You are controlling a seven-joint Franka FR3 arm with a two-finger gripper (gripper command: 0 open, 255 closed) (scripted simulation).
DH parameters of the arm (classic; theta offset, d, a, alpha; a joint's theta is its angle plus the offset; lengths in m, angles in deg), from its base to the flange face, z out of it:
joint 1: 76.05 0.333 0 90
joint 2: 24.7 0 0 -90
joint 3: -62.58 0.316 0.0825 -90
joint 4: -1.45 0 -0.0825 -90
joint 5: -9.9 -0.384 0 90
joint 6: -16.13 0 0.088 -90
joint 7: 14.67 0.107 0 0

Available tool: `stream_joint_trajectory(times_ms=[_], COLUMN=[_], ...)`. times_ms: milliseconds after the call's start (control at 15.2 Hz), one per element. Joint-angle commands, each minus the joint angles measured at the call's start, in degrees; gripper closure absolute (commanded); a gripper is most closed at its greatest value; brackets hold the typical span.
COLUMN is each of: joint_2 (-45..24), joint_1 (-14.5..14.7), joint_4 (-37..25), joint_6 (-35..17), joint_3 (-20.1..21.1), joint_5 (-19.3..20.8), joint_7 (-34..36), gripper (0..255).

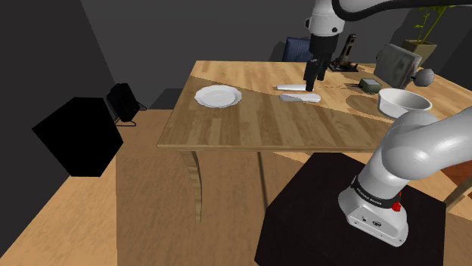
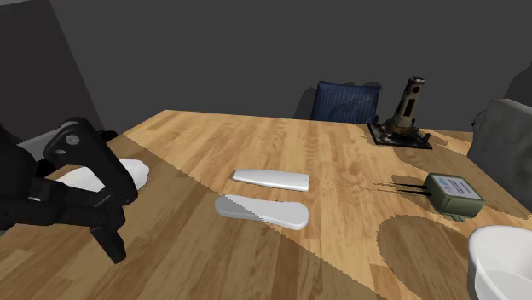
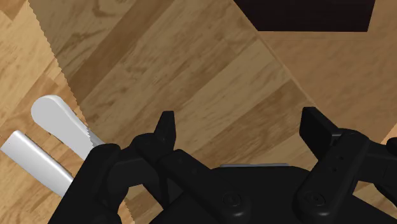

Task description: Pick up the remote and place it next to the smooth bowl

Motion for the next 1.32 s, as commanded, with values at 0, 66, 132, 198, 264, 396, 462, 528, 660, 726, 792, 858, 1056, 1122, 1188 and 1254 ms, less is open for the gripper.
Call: stream_joint_trajectory(times_ms=[0, 66, 132, 198, 264, 396, 462, 528, 660, 726, 792, 858, 1056, 1122, 1188, 1254], joint_2=[0.0, -0.4, -0.9, -1.5, -2.3, -4.1, -5.2, -6.4, -9.1, -10.6, -12.2, -13.9, -19.5, -21.5, -23.6, -25.8], joint_1=[0.0, -0.2, -0.5, -0.7, -0.9, -1.3, -1.4, -1.5, -1.6, -1.6, -1.5, -1.4, -0.8, -0.5, -0.2, 0.1], joint_4=[0.0, 0.4, 0.7, 1.0, 1.1, 1.1, 0.9, 0.6, -0.2, -0.8, -1.4, -2.2, -5.0, -6.1, -7.3, -8.6], joint_6=[0.0, -1.1, -2.2, -3.3, -4.4, -6.8, -8.0, -9.3, -11.8, -13.0, -14.3, -15.5, -19.1, -20.3, -21.4, -22.4], joint_3=[0.0, -1.4, -2.9, -4.4, -5.8, -8.8, -10.2, -11.7, -14.6, -16.0, -17.4, -18.9, -23.1, -24.4, -25.7, -27.0], joint_5=[0.0, 1.0, 2.0, 2.9, 3.8, 5.5, 6.3, 6.9, 8.0, 8.4, 8.7, 8.9, 8.7, 8.3, 7.7, 7.0], joint_7=[0.0, -2.2, -4.4, -6.6, -8.8, -13.1, -15.2, -17.4, -21.7, -23.9, -26.1, -28.3, -35.2, -37.6, -40.0, -42.5], gripper=[0, 0, 0, 0, 0, 0, 0, 0, 0, 0, 0, 0, 0, 0, 0, 0])
